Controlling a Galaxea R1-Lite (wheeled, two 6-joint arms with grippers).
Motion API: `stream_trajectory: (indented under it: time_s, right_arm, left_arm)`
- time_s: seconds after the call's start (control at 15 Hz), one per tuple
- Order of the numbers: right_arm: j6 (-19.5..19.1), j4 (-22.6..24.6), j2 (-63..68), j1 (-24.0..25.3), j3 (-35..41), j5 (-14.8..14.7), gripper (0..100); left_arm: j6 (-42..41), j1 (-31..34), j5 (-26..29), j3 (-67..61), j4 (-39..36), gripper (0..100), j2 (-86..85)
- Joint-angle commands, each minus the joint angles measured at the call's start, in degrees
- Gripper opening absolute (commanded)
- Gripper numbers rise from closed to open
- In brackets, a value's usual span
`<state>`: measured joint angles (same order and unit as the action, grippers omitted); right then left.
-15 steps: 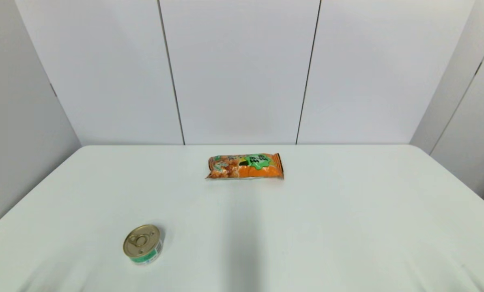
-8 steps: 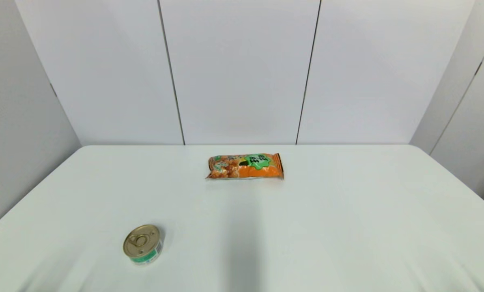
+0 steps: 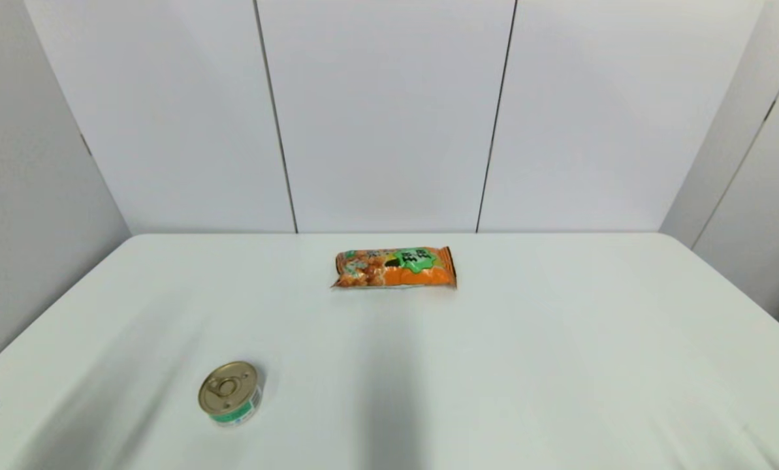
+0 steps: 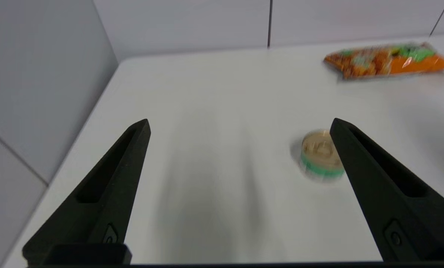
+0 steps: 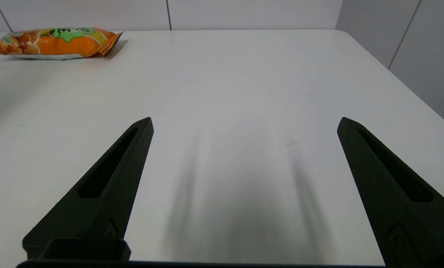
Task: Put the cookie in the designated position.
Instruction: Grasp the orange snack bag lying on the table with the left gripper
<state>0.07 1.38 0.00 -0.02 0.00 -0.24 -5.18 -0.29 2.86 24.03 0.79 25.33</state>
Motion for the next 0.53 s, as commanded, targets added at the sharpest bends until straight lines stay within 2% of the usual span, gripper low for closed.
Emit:
stream_trajectory:
  time_s: [0.07, 0.33, 0.53]
  right_arm:
    - [0.0, 0.0, 0.1, -0.1, 0.5, 0.0, 100]
    - [0.0, 0.0, 0.0, -0.1, 0.5, 0.0, 100]
    - [0.0, 0.0, 0.0, -0.1, 0.5, 0.0, 100]
  left_arm:
    - [-1.0, -1.6, 8.5, 19.1, 6.7, 100, 20.8]
    - [-8.8, -1.7, 16.0, 29.6, 10.5, 100, 31.4]
    - [-17.1, -1.8, 24.3, 37.1, 14.9, 100, 38.6]
